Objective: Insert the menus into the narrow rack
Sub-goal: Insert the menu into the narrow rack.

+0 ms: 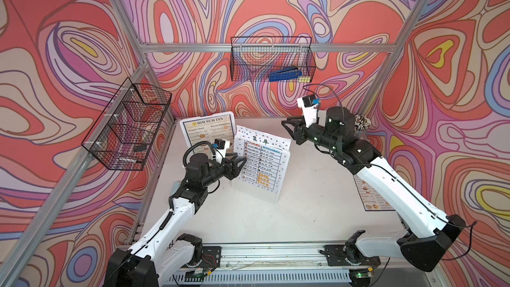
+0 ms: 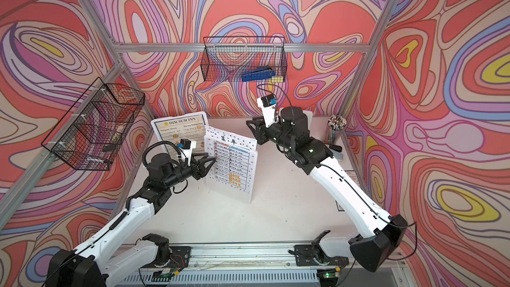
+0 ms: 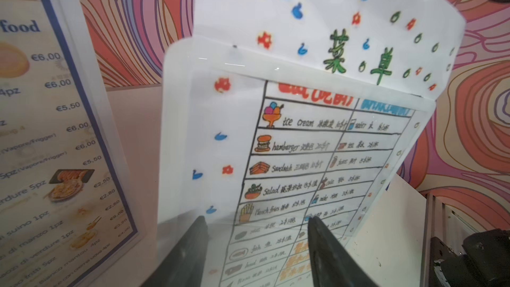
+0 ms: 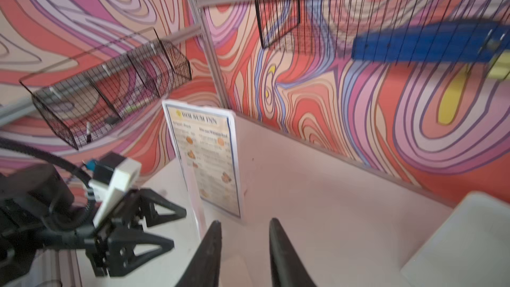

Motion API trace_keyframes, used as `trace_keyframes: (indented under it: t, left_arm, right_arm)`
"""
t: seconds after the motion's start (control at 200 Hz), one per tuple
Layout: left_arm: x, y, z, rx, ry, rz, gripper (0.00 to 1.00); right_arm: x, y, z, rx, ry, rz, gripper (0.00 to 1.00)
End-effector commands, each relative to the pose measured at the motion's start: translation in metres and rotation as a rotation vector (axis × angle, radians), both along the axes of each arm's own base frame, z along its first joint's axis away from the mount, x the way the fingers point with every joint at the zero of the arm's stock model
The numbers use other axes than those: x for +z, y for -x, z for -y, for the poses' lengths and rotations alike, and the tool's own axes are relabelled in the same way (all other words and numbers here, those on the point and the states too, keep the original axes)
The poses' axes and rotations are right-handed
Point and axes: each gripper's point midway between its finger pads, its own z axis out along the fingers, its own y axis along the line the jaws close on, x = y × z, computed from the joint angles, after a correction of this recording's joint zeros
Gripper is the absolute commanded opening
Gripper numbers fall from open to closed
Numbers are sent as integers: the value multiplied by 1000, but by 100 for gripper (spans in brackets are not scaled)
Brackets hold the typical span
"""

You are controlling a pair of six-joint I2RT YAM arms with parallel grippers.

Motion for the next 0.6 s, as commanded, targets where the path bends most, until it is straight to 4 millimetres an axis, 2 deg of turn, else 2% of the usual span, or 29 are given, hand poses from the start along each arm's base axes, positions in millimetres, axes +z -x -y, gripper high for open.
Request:
trace_keyframes:
  t: [0.0, 0.075, 0.27, 0.28, 0.32, 0.451, 0.591]
  left_arm:
    - [11, -1, -4, 18, -7, 46, 60]
    - [11, 0, -4, 25, -10, 45, 60]
    - [14, 2, -7, 36, -10, 56, 60]
    - [15, 3, -7, 36, -10, 58, 60]
    - [15, 3, -7, 34, -8, 58, 60]
    - [15, 4, -6, 28, -6, 55, 61]
    - [15, 4, -6, 27, -3, 55, 61]
  right_arm:
    - [-22, -14, -19, -108, 130, -59, 31]
    - [-28, -24, -35, -142, 183, -76, 31]
    - [-45, -53, -58, -248, 290, -108, 31]
    - [-54, -57, -61, -252, 309, -121, 31]
    - [-63, -61, -67, -264, 339, -133, 31]
    - [-84, -62, -78, -271, 390, -154, 31]
    - [-103, -54, -78, -277, 408, -171, 31]
